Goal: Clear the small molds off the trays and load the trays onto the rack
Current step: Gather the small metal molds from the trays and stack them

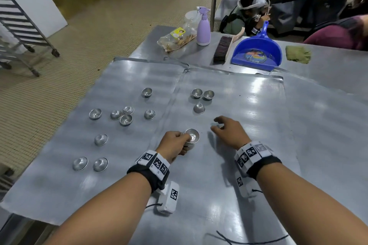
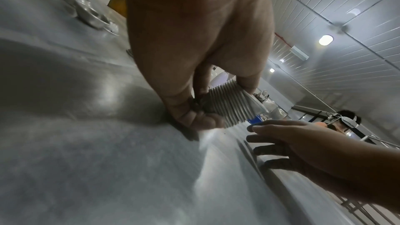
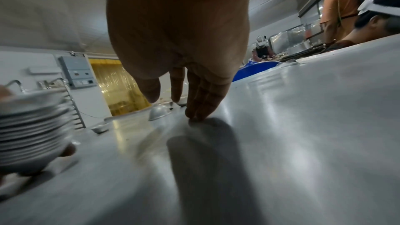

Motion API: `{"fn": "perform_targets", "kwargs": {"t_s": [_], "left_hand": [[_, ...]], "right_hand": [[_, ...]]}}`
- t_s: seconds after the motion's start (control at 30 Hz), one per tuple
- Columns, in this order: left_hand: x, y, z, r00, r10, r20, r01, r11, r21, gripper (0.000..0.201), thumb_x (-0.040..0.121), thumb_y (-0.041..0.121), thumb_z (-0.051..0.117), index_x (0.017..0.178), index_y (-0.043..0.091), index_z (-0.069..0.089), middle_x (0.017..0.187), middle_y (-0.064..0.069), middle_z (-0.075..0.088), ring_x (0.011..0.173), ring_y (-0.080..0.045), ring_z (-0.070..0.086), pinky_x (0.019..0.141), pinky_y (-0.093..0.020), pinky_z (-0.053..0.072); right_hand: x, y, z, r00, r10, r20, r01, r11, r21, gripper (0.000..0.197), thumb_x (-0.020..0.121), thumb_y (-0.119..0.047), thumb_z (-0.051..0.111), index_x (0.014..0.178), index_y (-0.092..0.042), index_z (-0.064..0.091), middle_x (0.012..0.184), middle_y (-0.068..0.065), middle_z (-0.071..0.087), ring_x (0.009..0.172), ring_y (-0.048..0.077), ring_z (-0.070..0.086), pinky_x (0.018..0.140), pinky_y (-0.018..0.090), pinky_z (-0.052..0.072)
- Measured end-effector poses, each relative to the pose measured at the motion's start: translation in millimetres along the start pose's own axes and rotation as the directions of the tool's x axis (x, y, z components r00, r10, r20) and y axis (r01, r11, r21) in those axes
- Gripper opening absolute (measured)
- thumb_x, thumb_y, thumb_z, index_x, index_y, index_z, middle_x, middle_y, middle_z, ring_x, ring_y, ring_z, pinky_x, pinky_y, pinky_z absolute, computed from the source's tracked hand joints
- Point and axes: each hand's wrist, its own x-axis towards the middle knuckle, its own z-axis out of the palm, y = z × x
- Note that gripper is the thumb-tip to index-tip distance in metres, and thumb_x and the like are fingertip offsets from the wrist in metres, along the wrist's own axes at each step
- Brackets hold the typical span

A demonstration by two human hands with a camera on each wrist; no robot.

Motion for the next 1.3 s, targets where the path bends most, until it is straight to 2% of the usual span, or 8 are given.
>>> {"fn": "perform_targets", "kwargs": {"t_s": [0.23,0.47,0.73,0.83,0.97,1.07,1.13,1.3], "left_hand": [[2.9,10.3,-8.1,0.99,0.027,0.138,-0.039,0.996,0.083,0.013,0.087,-0.001,0.063,0.099,-0.004,0.066,0.071,-0.014,0.068,0.053,-0.019,0.067,0.05,-0.025,0.043],[11.6,8.5,-17.6,0.969,0.013,0.246,-0.062,0.98,0.19,0.019,0.087,0.005,0.065,0.105,-0.001,0.069,0.065,-0.007,0.07,0.053,-0.017,0.065,0.055,-0.028,0.05],[16.5,6.4,-20.4,0.953,0.049,0.298,-0.116,0.97,0.213,0.02,0.087,0.013,0.075,0.102,0.001,0.068,0.07,-0.01,0.069,0.056,-0.02,0.064,0.056,-0.031,0.051],[19.3,8.2,-23.2,0.945,0.064,0.321,-0.136,0.969,0.206,0.025,0.089,0.024,0.075,0.102,0.003,0.07,0.067,-0.008,0.069,0.057,-0.021,0.065,0.055,-0.031,0.051],[34.2,16.0,-35.6,0.96,0.117,0.254,-0.184,0.949,0.257,0.037,0.081,0.05,0.075,0.093,0.016,0.072,0.068,-0.002,0.067,0.057,-0.019,0.062,0.06,-0.033,0.05],[52.8,34.3,-37.1,0.953,0.254,0.164,-0.302,0.818,0.489,0.031,0.083,0.048,0.072,0.102,0.024,0.072,0.086,0.007,0.072,0.075,-0.011,0.067,0.077,-0.031,0.055],[64.5,51.5,-29.8,0.909,0.353,0.224,-0.412,0.669,0.618,0.036,0.088,0.044,0.07,0.118,0.024,0.069,0.107,0.007,0.069,0.094,-0.013,0.065,0.089,-0.032,0.053],[100.7,72.5,-1.0,0.813,0.412,0.412,-0.567,0.397,0.721,0.055,0.091,0.038,0.065,0.143,0.027,0.052,0.146,0.003,0.051,0.115,-0.024,0.062,0.102,-0.032,0.045]], "right_hand": [[70.0,-5.8,-14.3,0.998,0.051,-0.036,-0.055,0.99,-0.133,0.045,0.093,-0.029,0.061,0.135,-0.016,0.055,0.132,0.012,0.06,0.118,0.03,0.058,0.099,0.037,0.046],[124.8,-10.1,-4.6,0.999,0.008,-0.053,-0.02,0.975,-0.223,0.048,0.095,-0.031,0.057,0.142,-0.026,0.048,0.151,0.014,0.036,0.121,0.034,0.056,0.1,0.041,0.047],[130.7,-8.3,0.2,0.997,0.034,-0.062,-0.052,0.948,-0.314,0.032,0.091,-0.029,0.06,0.123,-0.026,0.065,0.155,0.009,0.031,0.123,0.036,0.054,0.098,0.042,0.048],[124.0,-9.6,-1.1,0.996,0.01,-0.089,-0.036,0.955,-0.295,0.023,0.092,-0.029,0.061,0.114,-0.025,0.07,0.148,0.007,0.041,0.12,0.033,0.055,0.094,0.039,0.048],[108.1,-10.0,-4.4,0.993,-0.044,-0.112,0.01,0.958,-0.285,0.013,0.088,-0.03,0.062,0.097,-0.028,0.073,0.109,0.001,0.06,0.098,0.029,0.062,0.073,0.032,0.047],[89.5,-6.9,-6.8,0.991,-0.021,-0.134,-0.016,0.963,-0.269,0.013,0.088,-0.029,0.063,0.092,-0.025,0.074,0.101,0.002,0.065,0.091,0.028,0.063,0.072,0.032,0.048],[77.2,-1.8,-8.0,0.989,0.013,-0.147,-0.052,0.962,-0.267,0.014,0.088,-0.03,0.065,0.097,-0.021,0.071,0.104,0.006,0.066,0.093,0.03,0.063,0.072,0.033,0.047],[47.3,12.9,-7.1,0.981,0.109,-0.158,-0.145,0.96,-0.239,0.059,0.086,-0.032,0.069,0.14,-0.023,0.047,0.126,0.01,0.058,0.112,0.033,0.059,0.085,0.037,0.046]]}}
